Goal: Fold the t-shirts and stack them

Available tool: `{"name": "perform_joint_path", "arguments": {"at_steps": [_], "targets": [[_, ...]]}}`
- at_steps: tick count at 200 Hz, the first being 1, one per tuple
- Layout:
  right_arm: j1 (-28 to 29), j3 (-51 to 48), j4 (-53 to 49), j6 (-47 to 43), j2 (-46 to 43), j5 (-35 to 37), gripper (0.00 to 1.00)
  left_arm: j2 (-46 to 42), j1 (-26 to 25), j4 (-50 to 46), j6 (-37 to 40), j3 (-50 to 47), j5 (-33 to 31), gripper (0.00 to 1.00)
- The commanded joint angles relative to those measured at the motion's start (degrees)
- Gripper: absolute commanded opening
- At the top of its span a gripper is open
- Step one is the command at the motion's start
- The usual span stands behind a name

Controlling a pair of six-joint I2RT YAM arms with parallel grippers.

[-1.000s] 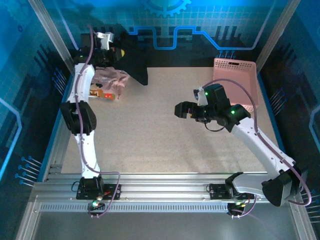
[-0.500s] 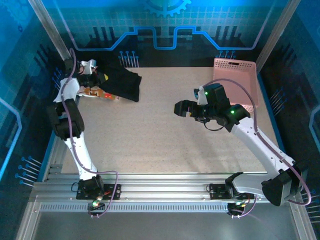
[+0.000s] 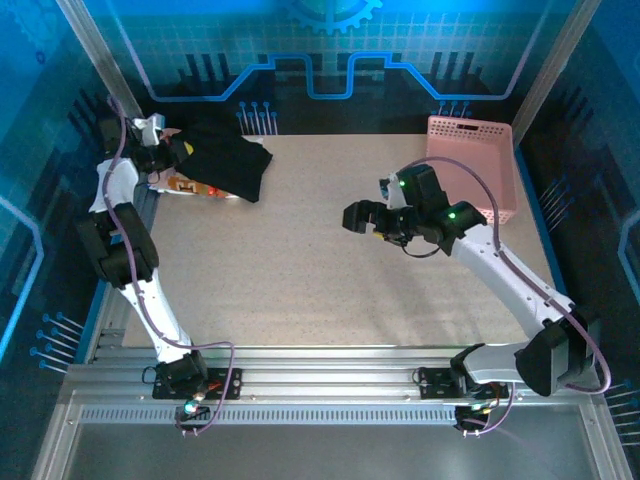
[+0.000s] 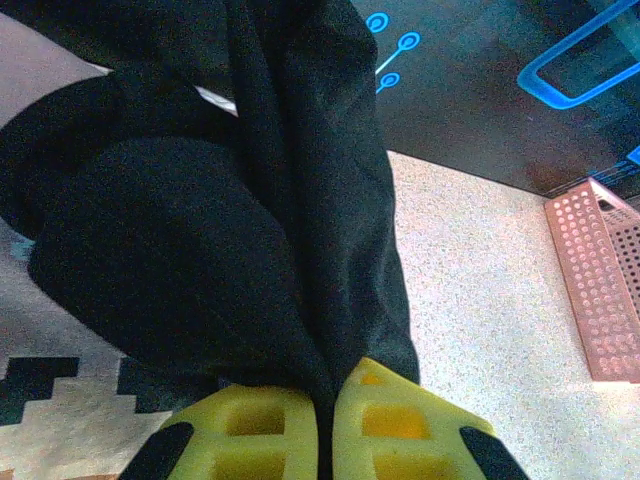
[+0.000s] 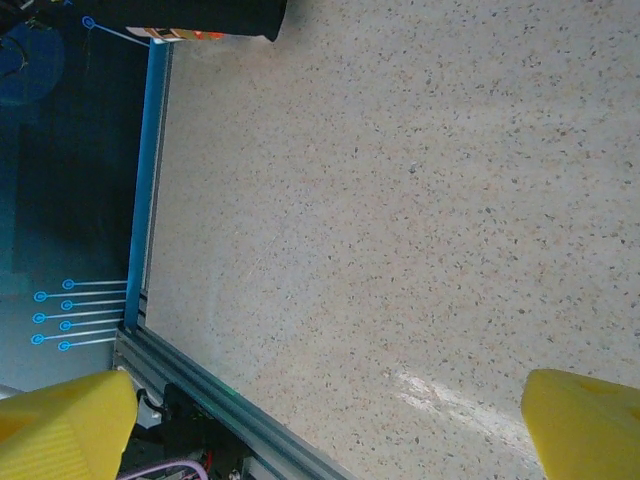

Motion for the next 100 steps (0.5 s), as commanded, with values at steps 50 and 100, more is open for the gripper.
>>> {"name": "perform_joint_path", "arguments": {"at_steps": [50, 100], "targets": [[-0.01, 7.06, -1.51, -2.43, 5.1, -3.15, 1.0, 1.13, 6.68, 6.33, -3.63, 1.11, 1.92, 0.0], [0.08, 10.05, -1.9, -2.38, 8.58, -4.5, 1.0, 5.12, 7.04, 8.27, -5.43, 1.18, 2.42, 0.0]]}}
